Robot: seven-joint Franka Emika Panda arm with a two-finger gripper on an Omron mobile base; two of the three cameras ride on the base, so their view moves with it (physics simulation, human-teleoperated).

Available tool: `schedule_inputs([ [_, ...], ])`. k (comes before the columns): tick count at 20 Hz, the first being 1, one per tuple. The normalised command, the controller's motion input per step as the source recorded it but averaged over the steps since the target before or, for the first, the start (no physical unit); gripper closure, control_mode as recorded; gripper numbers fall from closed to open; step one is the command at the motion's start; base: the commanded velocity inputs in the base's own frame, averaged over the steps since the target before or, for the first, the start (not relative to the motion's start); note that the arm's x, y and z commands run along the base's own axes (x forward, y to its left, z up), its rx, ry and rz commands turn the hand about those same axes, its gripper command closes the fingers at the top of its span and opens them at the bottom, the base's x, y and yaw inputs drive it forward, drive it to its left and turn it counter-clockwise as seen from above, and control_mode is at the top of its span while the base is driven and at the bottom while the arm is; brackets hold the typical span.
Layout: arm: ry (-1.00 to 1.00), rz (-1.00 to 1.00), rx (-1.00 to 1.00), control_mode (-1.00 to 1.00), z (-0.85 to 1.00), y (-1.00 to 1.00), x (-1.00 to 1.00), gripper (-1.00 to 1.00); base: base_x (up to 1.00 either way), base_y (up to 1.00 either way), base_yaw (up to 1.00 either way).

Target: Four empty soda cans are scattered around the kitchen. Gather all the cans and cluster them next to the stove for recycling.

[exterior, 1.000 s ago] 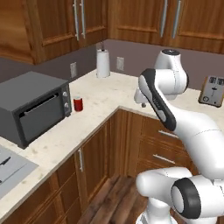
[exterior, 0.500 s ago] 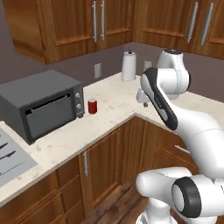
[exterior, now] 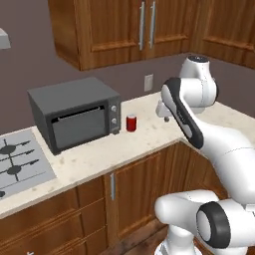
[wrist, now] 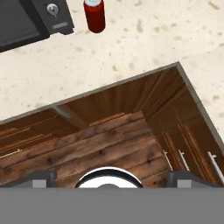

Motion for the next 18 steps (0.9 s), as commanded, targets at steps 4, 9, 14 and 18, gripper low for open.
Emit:
schedule_inputs([
  [4, 0.0, 0.0, 0.0, 1.0, 0.0, 0.0, 0.0, -1.0, 0.59, -0.14, 0.46],
  [9, 0.0, 0.0, 0.0, 1.0, 0.0, 0.0, 0.0, -1.0, 0.58, -0.47, 0.42],
  [14, 0.0, 0.0, 0.0, 1.0, 0.0, 0.0, 0.0, -1.0, 0.26, -0.71, 0.35],
  [18, 0.0, 0.0, 0.0, 1.0, 0.0, 0.0, 0.0, -1.0, 0.11, -0.39, 0.26],
])
